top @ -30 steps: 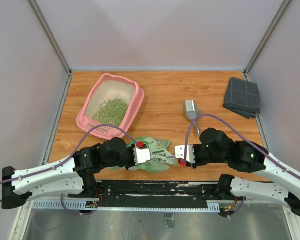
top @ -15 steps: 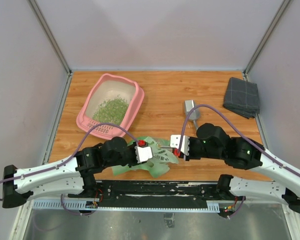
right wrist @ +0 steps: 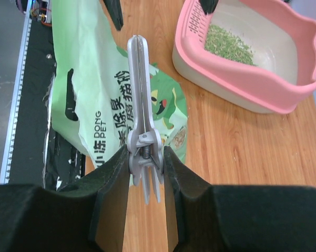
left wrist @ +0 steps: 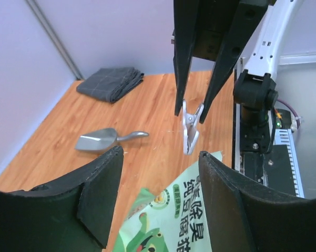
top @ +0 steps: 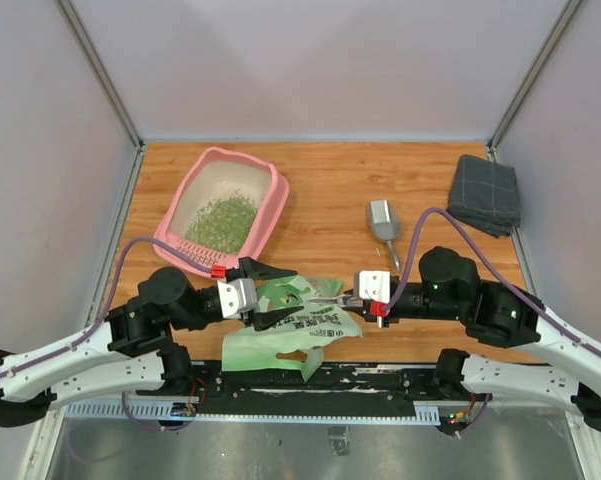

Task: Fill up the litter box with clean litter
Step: Adjust the cat litter bag at the center of the board, then adjust the clamp, then clamp the cat litter bag at the center of the board.

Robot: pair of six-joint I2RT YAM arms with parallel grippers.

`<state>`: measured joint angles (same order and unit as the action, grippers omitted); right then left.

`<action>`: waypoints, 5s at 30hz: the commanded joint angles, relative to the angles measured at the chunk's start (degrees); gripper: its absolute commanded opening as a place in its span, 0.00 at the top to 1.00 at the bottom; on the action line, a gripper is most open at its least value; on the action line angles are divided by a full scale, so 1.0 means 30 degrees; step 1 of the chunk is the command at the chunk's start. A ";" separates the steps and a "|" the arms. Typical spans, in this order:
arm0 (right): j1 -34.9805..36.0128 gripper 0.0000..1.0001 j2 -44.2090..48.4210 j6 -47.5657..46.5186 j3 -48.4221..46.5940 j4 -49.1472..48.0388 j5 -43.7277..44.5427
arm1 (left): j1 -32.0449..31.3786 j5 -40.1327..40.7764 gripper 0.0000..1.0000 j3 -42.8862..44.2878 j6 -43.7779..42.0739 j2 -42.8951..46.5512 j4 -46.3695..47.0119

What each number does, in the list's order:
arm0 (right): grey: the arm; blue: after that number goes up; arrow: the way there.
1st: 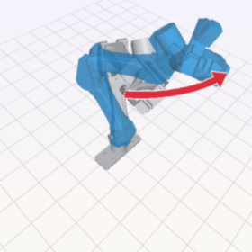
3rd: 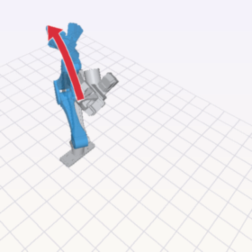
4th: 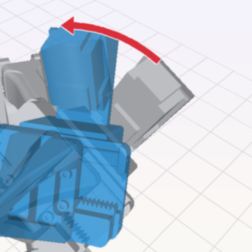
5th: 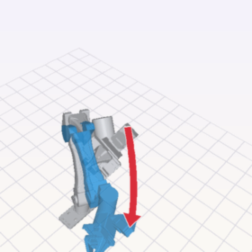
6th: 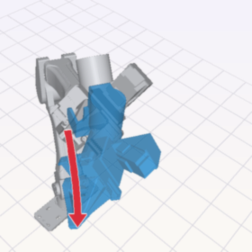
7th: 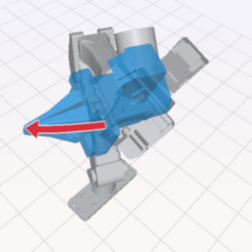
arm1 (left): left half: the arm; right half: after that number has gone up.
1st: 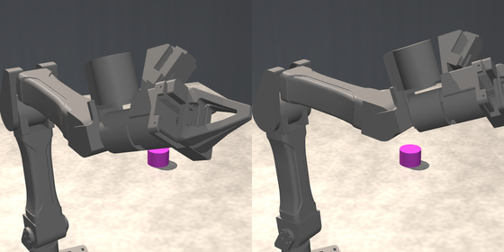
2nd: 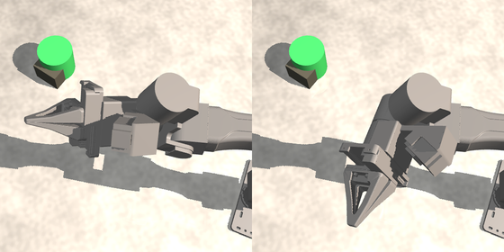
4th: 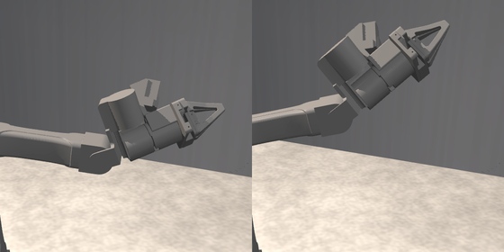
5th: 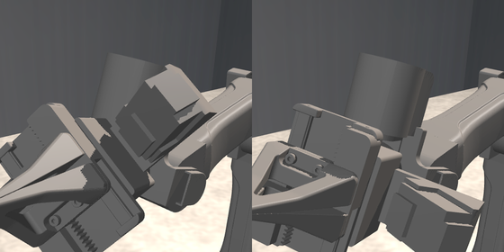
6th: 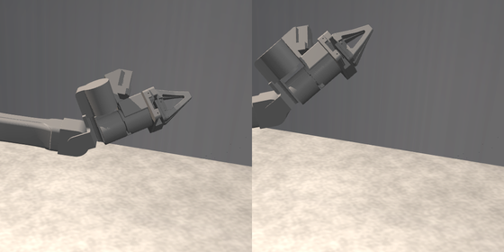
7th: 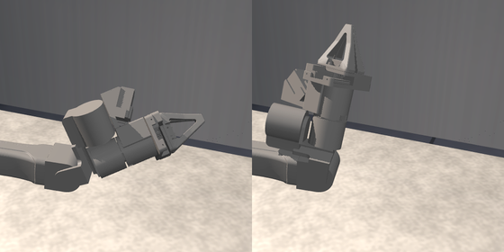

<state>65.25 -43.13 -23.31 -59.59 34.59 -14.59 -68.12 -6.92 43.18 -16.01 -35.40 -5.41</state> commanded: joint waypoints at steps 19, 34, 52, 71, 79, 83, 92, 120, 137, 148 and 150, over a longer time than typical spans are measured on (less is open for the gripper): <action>0.0368 0.80 -0.1249 0.1259 0.0758 -0.3973 -0.1298 | -0.0087 -0.2356 1.00 0.0637 -0.1224 -0.1297 0.0668; 0.0368 0.67 -0.4464 0.0416 -0.3636 0.1854 0.1556 | -0.0088 -0.0310 1.00 0.1953 -0.1870 -0.2425 -0.2077; 0.0682 0.98 -0.5388 0.0534 -0.4649 0.2030 0.1044 | -0.0099 0.0362 1.00 0.2504 -0.1858 -0.3223 -0.3040; 0.0695 0.99 -0.7493 0.0928 -0.5809 0.3858 0.2588 | -0.0091 0.0582 1.00 0.2643 -0.1891 -0.3098 -0.3190; 0.0702 0.99 -0.5970 0.1306 -0.4436 0.1709 0.2058 | -0.0089 0.1484 0.49 0.2105 -0.1271 -0.1800 -0.2600; 0.0691 0.99 -0.3648 0.2244 -0.2684 -0.2060 0.1795 | -0.0104 0.2159 0.40 0.0937 -0.0029 -0.0209 -0.1228; 0.0690 0.99 0.0912 0.6241 0.1657 -1.1801 -0.0436 | -0.0087 0.1138 0.31 -0.1197 0.2417 0.0848 0.3163; 0.0691 0.99 0.3668 0.4302 0.4351 -1.3302 -0.3095 | -0.0091 -0.2469 0.34 0.0312 -0.0882 -0.2545 0.2249; 0.0690 0.99 0.0359 -0.0079 -0.0931 0.4023 0.2013 | -0.0473 0.0977 0.42 0.2675 0.1968 -0.2965 -0.7460; 0.0755 0.99 -0.3022 0.4852 -0.4883 0.9947 0.3517 | -0.0962 0.0949 0.39 0.0347 0.3982 -0.3456 -0.6349; 0.0803 0.99 -0.3288 0.4348 -0.5122 1.0858 0.4050 | -0.0994 0.1022 0.39 0.0050 0.3986 -0.3372 -0.6111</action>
<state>66.89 -52.69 -12.84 -71.37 58.46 -5.69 -70.50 -3.62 44.95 -5.89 -46.44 -25.96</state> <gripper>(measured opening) 0.176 0.609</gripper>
